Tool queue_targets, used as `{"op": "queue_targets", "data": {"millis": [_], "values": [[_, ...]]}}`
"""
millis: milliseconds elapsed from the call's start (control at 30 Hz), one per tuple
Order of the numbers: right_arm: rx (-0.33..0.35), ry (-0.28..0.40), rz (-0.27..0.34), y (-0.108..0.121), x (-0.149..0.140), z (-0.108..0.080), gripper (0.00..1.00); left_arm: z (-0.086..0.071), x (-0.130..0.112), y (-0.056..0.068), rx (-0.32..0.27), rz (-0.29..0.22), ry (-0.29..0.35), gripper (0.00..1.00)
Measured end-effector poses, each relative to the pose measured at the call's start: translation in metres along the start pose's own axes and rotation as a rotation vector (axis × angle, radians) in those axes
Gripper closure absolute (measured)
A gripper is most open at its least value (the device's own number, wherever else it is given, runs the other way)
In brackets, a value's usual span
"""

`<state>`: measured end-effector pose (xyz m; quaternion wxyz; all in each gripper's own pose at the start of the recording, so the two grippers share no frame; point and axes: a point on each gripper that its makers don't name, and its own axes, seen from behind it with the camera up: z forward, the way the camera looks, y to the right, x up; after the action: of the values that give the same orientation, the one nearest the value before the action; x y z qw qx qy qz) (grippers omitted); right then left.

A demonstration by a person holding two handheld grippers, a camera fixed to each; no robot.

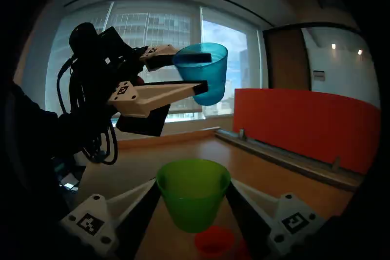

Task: Pour water

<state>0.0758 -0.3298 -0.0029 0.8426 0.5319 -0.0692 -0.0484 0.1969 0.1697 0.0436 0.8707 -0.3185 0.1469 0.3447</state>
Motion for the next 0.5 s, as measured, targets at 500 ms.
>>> {"op": "queue_targets", "data": {"millis": [500], "values": [[0.002, 0.002, -0.001, 0.0017, 0.0026, 0.0053, 0.09, 0.0035, -0.0011, -0.0027, 0.014, 0.106, -0.015, 0.17]]}}
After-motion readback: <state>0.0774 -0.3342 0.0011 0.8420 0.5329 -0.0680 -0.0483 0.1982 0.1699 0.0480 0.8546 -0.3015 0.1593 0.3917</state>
